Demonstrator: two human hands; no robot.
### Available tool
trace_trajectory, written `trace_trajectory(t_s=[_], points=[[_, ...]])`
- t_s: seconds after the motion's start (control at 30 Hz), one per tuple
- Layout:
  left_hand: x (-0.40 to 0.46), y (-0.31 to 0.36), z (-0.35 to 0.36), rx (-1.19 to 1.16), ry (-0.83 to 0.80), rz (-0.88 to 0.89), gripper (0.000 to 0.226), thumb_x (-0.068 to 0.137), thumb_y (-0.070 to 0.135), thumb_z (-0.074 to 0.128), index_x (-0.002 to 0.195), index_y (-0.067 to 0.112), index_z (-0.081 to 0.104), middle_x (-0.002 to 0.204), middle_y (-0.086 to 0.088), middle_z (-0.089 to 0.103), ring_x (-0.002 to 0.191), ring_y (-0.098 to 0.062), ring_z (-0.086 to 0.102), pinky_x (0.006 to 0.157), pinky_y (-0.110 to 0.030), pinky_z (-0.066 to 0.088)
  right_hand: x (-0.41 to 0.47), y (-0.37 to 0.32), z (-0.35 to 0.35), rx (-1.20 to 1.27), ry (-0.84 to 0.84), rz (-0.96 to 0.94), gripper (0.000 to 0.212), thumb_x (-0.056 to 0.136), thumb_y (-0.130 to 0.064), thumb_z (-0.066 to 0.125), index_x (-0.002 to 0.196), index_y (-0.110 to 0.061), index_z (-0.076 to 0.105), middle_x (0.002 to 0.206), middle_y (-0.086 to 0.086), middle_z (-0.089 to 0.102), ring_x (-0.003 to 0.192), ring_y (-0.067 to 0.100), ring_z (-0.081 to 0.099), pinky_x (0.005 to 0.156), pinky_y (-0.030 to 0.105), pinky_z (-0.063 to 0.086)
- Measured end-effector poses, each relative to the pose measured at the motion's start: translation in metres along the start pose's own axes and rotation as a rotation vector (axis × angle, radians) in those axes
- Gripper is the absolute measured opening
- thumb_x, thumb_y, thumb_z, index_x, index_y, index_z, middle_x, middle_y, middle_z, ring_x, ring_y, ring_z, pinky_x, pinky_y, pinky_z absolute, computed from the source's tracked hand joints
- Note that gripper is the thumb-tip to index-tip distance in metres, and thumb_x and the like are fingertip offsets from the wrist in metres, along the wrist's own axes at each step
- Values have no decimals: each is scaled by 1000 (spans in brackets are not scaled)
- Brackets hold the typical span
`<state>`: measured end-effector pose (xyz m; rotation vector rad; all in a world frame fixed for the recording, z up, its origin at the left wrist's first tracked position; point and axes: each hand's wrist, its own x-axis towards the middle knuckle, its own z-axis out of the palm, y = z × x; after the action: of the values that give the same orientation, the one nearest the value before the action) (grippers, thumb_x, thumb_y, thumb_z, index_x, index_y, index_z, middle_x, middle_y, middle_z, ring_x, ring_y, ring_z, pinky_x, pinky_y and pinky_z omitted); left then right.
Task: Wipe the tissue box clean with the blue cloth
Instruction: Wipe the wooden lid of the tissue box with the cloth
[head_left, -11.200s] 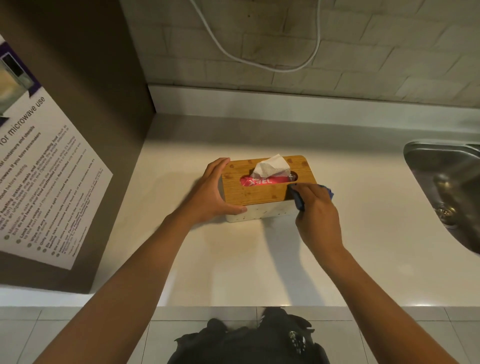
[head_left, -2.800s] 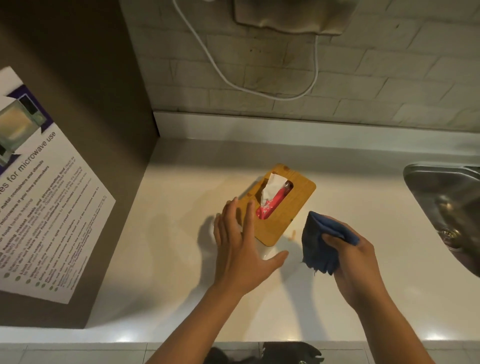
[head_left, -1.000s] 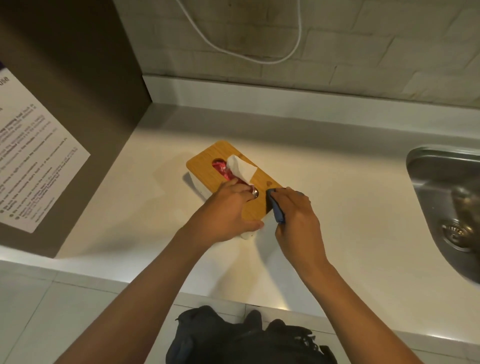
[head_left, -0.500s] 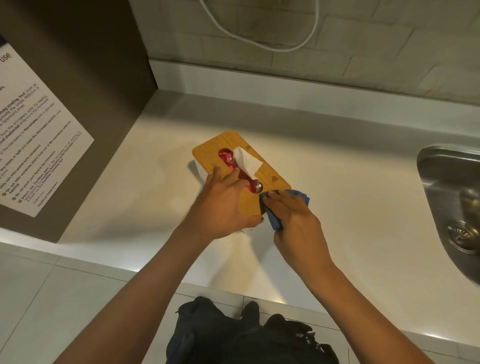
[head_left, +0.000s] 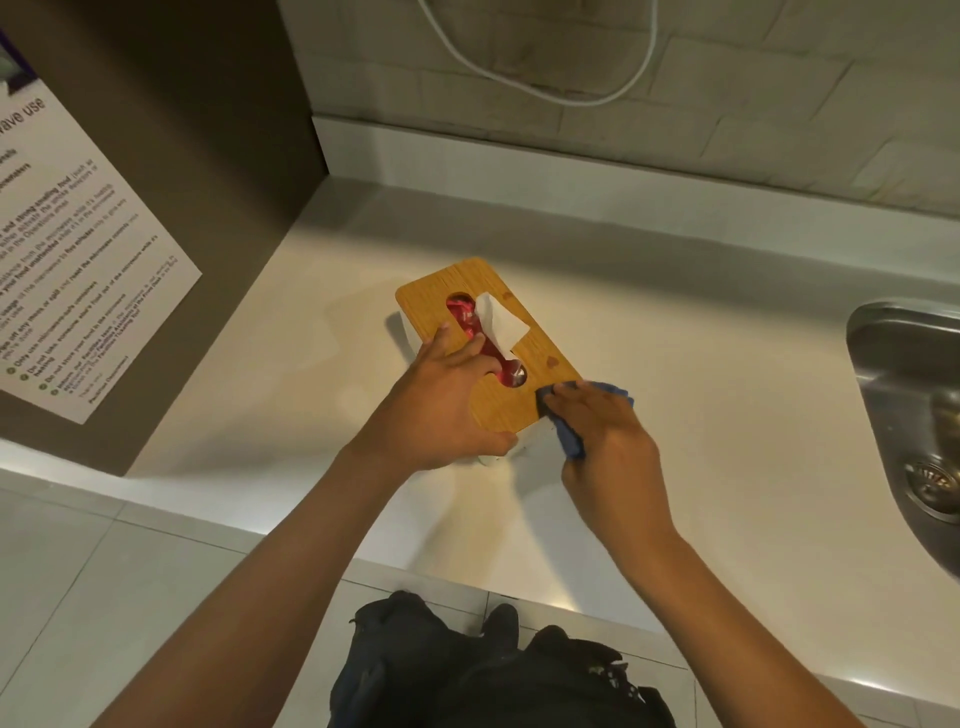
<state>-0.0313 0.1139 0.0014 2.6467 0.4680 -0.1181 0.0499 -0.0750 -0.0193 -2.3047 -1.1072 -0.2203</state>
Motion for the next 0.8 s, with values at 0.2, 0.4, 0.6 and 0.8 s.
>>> trace_trajectory(t_s=[0.2, 0.4, 0.6, 0.8], points=[[-2, -4, 1, -39, 47, 23, 80, 68, 65, 76, 137, 36, 50, 162, 12, 31, 156, -22, 2, 117, -48, 34, 13, -31, 21, 89, 51, -34, 39, 61, 19, 73, 94, -2, 73, 96, 12, 71, 89, 25, 68, 90, 14, 34], [-5, -9, 0, -63, 38, -8, 82, 66, 68, 77, 138, 41, 46, 163, 16, 26, 155, -14, -3, 114, -48, 36, 8, -5, 21, 27, 50, 13, 31, 67, 6, 81, 94, -8, 74, 92, 10, 73, 82, 30, 70, 89, 38, 44], [-4, -14, 1, -75, 41, 3, 84, 63, 68, 76, 136, 39, 47, 162, 15, 29, 156, -15, 0, 115, -51, 37, 4, -34, 15, 17, -71, -13, 42, 61, 14, 76, 101, 0, 72, 105, 12, 70, 98, 28, 66, 94, 18, 40], [-6, -14, 0, -112, 28, -21, 84, 64, 64, 81, 137, 41, 47, 164, 16, 24, 155, -12, -5, 118, -50, 33, 12, -11, 0, -2, -61, 60, 25, 68, 6, 80, 87, -10, 75, 87, 6, 72, 82, 25, 67, 85, 30, 49]])
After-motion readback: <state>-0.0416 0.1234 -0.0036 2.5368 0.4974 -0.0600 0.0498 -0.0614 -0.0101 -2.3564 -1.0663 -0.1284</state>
